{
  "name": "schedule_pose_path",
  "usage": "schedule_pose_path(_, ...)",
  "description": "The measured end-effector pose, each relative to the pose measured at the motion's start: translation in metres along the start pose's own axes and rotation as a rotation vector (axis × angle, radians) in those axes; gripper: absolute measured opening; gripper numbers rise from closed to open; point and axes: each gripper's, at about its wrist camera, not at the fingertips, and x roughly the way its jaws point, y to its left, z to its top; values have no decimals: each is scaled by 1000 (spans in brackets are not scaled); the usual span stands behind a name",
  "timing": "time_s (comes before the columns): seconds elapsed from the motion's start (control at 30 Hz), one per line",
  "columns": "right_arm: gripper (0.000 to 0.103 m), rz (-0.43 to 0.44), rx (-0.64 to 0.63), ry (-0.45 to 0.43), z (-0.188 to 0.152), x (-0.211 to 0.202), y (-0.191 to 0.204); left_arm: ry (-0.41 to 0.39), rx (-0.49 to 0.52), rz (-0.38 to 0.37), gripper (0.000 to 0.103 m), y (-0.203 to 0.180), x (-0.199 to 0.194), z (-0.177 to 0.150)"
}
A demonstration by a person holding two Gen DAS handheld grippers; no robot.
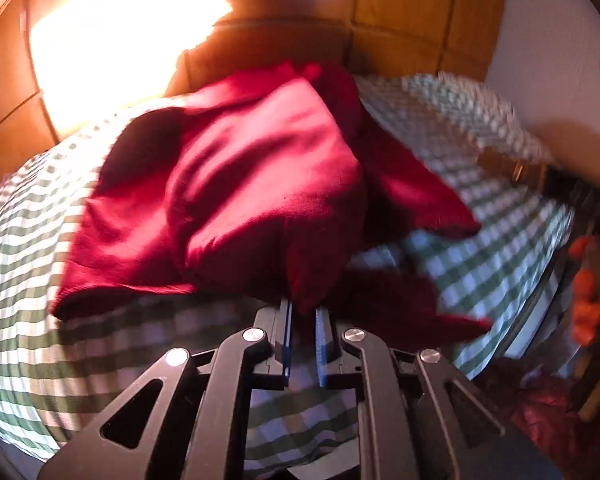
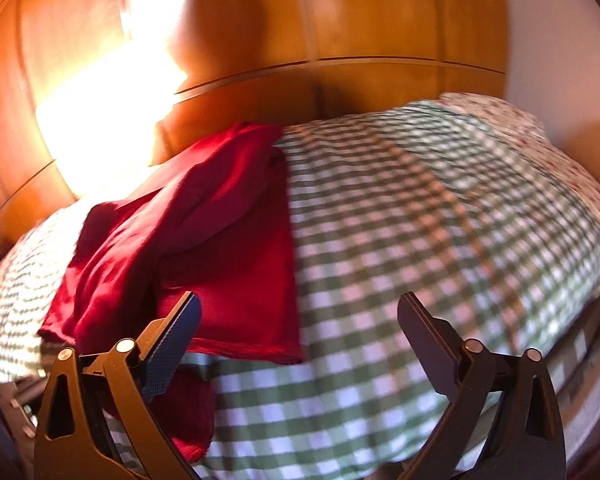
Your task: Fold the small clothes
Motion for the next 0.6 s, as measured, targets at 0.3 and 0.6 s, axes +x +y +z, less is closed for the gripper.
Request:
schedule_pose_path(0.3,71,196,-85,105,29,60,61,-252,-288,271,7,174,-63,94)
schedule_pose_path(0.6,48,311,-180,262,33,112,126,-189,-437,551,14,310,-20,180)
